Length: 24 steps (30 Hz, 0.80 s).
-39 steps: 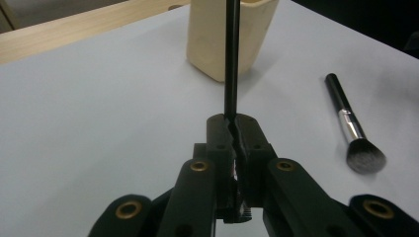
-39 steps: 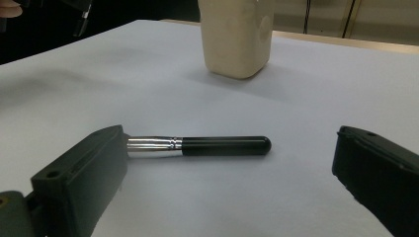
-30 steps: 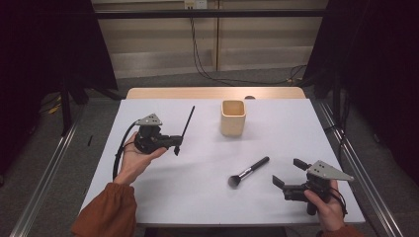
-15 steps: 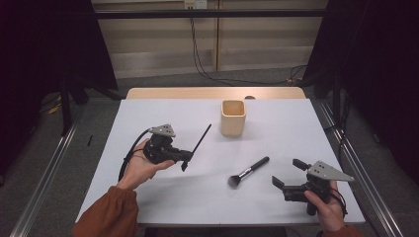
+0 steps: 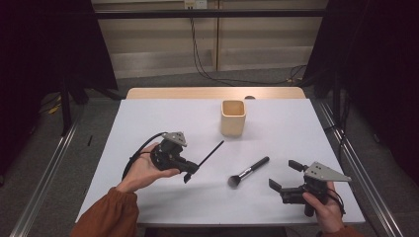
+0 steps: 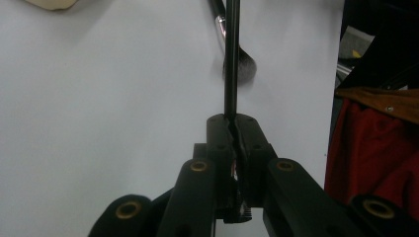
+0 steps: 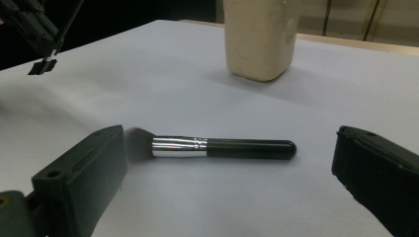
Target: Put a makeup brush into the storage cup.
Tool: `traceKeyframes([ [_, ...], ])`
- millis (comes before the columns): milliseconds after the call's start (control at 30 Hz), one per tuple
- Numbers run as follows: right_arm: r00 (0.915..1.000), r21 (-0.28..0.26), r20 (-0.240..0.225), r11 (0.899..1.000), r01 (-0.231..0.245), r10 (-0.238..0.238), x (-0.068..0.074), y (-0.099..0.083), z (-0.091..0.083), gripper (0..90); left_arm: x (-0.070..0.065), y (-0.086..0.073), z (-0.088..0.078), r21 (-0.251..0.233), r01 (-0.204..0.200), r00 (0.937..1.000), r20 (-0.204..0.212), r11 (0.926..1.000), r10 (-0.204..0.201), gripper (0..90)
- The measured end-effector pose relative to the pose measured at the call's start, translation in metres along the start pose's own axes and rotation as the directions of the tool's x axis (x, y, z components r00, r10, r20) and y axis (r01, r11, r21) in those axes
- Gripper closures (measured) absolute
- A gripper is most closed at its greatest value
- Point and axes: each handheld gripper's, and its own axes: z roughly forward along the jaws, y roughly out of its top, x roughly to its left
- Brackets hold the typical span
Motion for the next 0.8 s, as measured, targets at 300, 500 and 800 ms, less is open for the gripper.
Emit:
traceKeyframes([
  [300, 0.9988, -0.001, -0.022, 0.999, 0.044, -0.044, 0.009, 0.006, 0.004, 0.0, -0.006, 0.006, 0.003, 0.072, -0.018, 0.9995, 0.027, 0.9972, 0.016, 85.9],
  [500, 0.986, 0.023, -0.137, 0.995, 0.099, -0.095, 0.019, 0.017, 0.012, 0.0, -0.016, 0.014, 0.005, 0.153, -0.066, 0.9978, 0.02, 0.9861, 0.064, 85.9],
  [800, 0.9581, 0.166, -0.263, 0.973, 0.162, -0.114, 0.028, 0.024, 0.036, 1.3, -0.024, 0.025, 0.006, 0.251, -0.11, 0.9939, 0.022, 0.9617, 0.108, 85.8],
])
